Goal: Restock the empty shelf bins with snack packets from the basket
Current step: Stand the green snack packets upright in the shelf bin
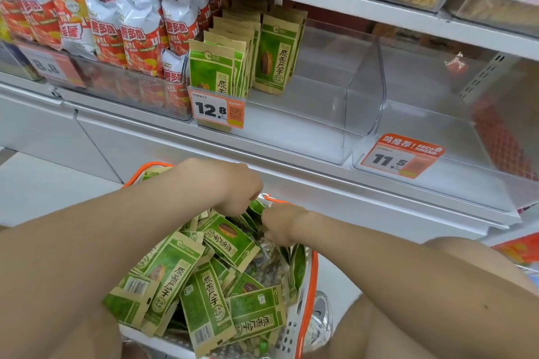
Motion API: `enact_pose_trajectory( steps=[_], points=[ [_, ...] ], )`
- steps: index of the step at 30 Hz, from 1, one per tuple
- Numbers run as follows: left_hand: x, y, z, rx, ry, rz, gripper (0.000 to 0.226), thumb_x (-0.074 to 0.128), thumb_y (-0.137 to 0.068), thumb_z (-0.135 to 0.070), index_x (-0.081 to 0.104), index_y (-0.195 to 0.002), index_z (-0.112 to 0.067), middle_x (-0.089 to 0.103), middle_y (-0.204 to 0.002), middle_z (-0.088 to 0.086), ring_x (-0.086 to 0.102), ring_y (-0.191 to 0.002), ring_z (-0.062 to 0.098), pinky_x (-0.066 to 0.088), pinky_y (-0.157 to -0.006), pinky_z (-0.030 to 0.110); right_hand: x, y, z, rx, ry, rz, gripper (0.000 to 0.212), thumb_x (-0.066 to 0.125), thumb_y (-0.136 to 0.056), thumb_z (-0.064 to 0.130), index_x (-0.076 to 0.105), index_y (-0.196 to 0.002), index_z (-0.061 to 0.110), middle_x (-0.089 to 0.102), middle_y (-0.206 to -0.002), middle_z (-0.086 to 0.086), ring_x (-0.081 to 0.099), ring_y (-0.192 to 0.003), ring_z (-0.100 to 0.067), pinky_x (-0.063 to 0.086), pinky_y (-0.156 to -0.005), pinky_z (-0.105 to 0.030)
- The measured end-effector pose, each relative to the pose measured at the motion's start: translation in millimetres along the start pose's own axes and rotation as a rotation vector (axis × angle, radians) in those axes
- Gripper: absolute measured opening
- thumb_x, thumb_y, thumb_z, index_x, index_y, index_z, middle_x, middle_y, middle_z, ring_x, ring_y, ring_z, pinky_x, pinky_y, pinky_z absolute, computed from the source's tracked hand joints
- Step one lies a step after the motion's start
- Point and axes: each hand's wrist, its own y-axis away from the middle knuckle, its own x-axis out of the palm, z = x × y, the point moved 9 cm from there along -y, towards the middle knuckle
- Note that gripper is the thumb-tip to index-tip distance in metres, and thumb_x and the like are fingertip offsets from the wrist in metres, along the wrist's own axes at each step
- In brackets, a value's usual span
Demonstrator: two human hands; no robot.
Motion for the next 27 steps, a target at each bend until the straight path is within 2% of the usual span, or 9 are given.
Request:
enact_pose_trajectory(
  steps=[6, 9, 11, 14, 17, 19, 21, 23, 27],
  points=[
    [-2.5, 9.3, 6.2, -0.041, 0.026, 0.023, 0.035, 0.046, -0.107, -0.015, 0.058, -0.140, -0.018, 0.061, -0.136, 0.011, 0.063, -0.112, 0.029, 0.054, -0.092, 0.038, -20.1, 15.0, -7.5, 0.117, -0.084, -0.220, 0.019, 0.057, -0.092, -0.008, 0.062, -0.101, 0.008, 0.057, -0.085, -0.007, 0.061, -0.075, -0.026, 0.048, -0.062, -0.033],
    [-4.3, 16.0, 13.2, -0.091, 0.022, 0.020, 0.034, 0.046, -0.108, -0.017, 0.059, -0.138, -0.013, 0.062, -0.135, 0.015, 0.061, -0.099, 0.027, 0.050, -0.080, 0.036, -41.9, 23.4, -8.5, 0.139, -0.201, -0.314, 0.022, 0.060, -0.085, -0.011, 0.058, -0.082, 0.010, 0.056, -0.082, -0.007, 0.062, -0.074, -0.030, 0.052, -0.060, -0.036],
    [-6.5, 21.9, 20.0, -0.129, 0.022, 0.014, 0.035, 0.050, -0.106, -0.018, 0.055, -0.140, -0.012, 0.061, -0.132, 0.013, 0.061, -0.099, 0.027, 0.051, -0.079, 0.036, -64.3, 29.4, -4.8, 0.094, -0.278, -0.389, 0.024, 0.059, -0.081, -0.009, 0.055, -0.082, 0.014, 0.055, -0.084, -0.006, 0.059, -0.079, -0.030, 0.050, -0.059, -0.038],
    [-10.7, 31.3, 30.6, -0.174, 0.048, -0.004, 0.055, 0.063, -0.100, -0.026, 0.038, -0.146, -0.008, 0.062, -0.124, 0.011, 0.065, -0.103, 0.027, 0.056, -0.079, 0.036, -100.7, 50.1, -0.1, 0.007, -0.435, -0.507, 0.037, 0.066, -0.078, 0.004, 0.048, -0.104, 0.023, 0.060, -0.087, -0.003, 0.057, -0.085, -0.025, 0.040, -0.058, -0.037],
    [-23.8, 45.0, 41.3, -0.225, 0.133, -0.051, 0.050, 0.060, -0.102, -0.025, 0.035, -0.141, -0.005, 0.063, -0.118, 0.012, 0.063, -0.095, 0.025, 0.046, -0.066, 0.032, -132.8, 75.1, -4.9, -0.018, -0.624, -0.633, 0.032, 0.070, -0.079, 0.008, 0.061, -0.106, 0.023, 0.069, -0.071, 0.002, 0.062, -0.075, -0.017, 0.050, -0.065, -0.035],
    [-39.1, 51.8, 52.1, -0.262, 0.306, -0.196, 0.026, 0.049, -0.106, -0.016, 0.045, -0.129, -0.004, 0.063, -0.108, 0.011, 0.059, -0.087, 0.024, 0.041, -0.061, 0.031, -151.4, 89.1, -11.1, -0.009, -0.724, -0.741, 0.017, 0.069, -0.079, 0.007, 0.069, -0.088, 0.022, 0.069, -0.062, -0.001, 0.063, -0.066, -0.022, 0.055, -0.070, -0.034],
    [-52.4, 60.7, 66.5, -0.316, 0.600, -0.385, 0.011, 0.042, -0.104, -0.008, 0.052, -0.109, -0.006, 0.064, -0.094, 0.015, 0.061, -0.074, 0.025, 0.045, -0.054, 0.030, -162.0, 97.2, -21.3, 0.018, -0.872, -0.821, 0.018, 0.065, -0.080, 0.005, 0.070, -0.081, 0.022, 0.068, -0.060, -0.003, 0.065, -0.063, -0.025, 0.056, -0.070, -0.034],
    [-57.9, 68.9, 75.7, -0.326, 0.955, -0.531, 0.020, 0.043, -0.108, -0.015, 0.056, -0.097, -0.006, 0.070, -0.096, 0.024, 0.067, -0.070, 0.031, 0.057, -0.058, 0.034, -173.5, 105.8, -29.0, 0.013, -0.994, -0.925, 0.023, 0.060, -0.085, 0.002, 0.069, -0.087, 0.023, 0.062, -0.061, -0.003, 0.061, -0.061, -0.022, 0.052, -0.064, -0.035],
    [-61.6, 71.0, 75.4, -0.260, 1.436, -0.669, 0.057, 0.039, -0.110, -0.053, 0.073, -0.101, -0.009, 0.079, -0.097, 0.010, 0.075, -0.090, 0.028, 0.060, -0.091, 0.051, -191.7, 130.3, -30.5, -0.058, -1.111, -1.197, 0.023, 0.051, -0.100, 0.002, 0.061, -0.110, 0.021, 0.061, -0.077, 0.003, 0.059, -0.071, -0.013, 0.049, -0.068, -0.038]
  ],
)
